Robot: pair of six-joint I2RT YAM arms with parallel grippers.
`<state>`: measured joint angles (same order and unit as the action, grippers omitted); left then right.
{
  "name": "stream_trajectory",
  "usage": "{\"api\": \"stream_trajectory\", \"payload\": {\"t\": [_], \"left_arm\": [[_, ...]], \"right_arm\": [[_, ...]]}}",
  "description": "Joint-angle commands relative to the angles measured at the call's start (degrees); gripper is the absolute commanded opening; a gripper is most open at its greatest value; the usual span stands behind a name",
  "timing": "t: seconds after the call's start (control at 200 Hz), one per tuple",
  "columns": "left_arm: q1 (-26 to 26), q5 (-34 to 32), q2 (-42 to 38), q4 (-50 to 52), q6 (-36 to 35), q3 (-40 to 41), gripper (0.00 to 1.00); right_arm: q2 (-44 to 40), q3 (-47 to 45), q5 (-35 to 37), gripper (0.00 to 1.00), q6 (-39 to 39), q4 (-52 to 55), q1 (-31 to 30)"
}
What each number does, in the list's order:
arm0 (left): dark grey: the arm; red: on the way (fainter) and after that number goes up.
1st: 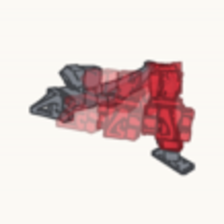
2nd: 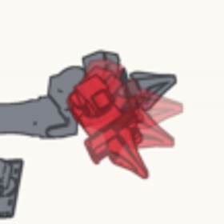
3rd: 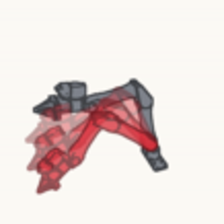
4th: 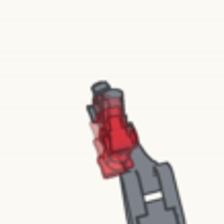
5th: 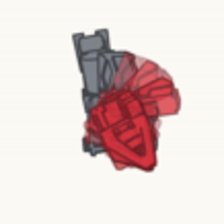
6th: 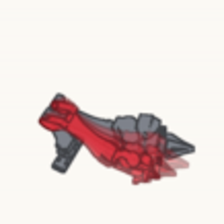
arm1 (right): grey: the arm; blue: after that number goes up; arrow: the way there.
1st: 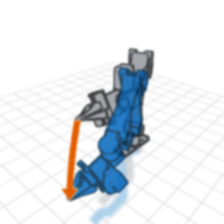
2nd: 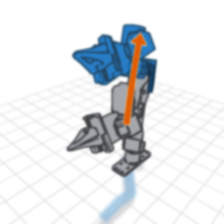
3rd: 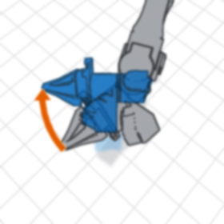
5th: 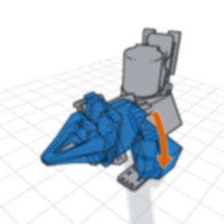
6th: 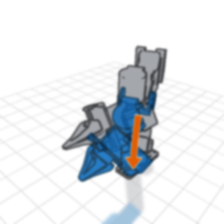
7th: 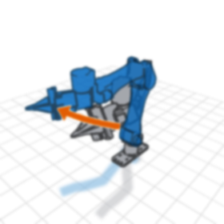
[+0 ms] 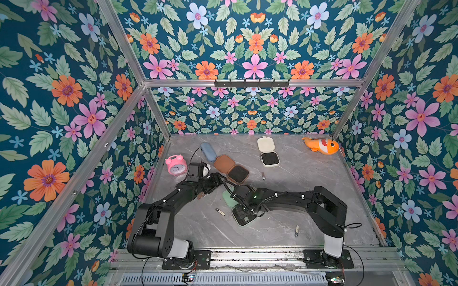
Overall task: Organize nail clipper sets
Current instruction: Place the nail clipper in the storage box.
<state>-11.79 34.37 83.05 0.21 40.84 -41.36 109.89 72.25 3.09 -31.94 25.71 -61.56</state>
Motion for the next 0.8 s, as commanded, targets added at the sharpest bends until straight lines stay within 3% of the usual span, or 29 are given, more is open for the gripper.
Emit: {"api": "stream_trajectory", "payload": {"t": [0.0, 0.265, 0.795], "left_arm": [[-0.9, 2.9, 1.6, -3.7, 1.8, -1.7, 0.69], [-4.1, 3.8, 5.6, -7.7, 3.4, -1.0, 0.68], [-4.8, 2.8, 8.8, -10.8, 3.7, 1.5, 0.68]], "right_arm": [[0.6, -0.2, -0.6, 0.09, -0.3, 0.3, -0.1], [2.3, 0.1, -2.2, 0.09, -0.6, 1.0, -0.1], [5.1, -0.6, -5.4, 0.13, -2.4, 3.8, -0.2]]}}
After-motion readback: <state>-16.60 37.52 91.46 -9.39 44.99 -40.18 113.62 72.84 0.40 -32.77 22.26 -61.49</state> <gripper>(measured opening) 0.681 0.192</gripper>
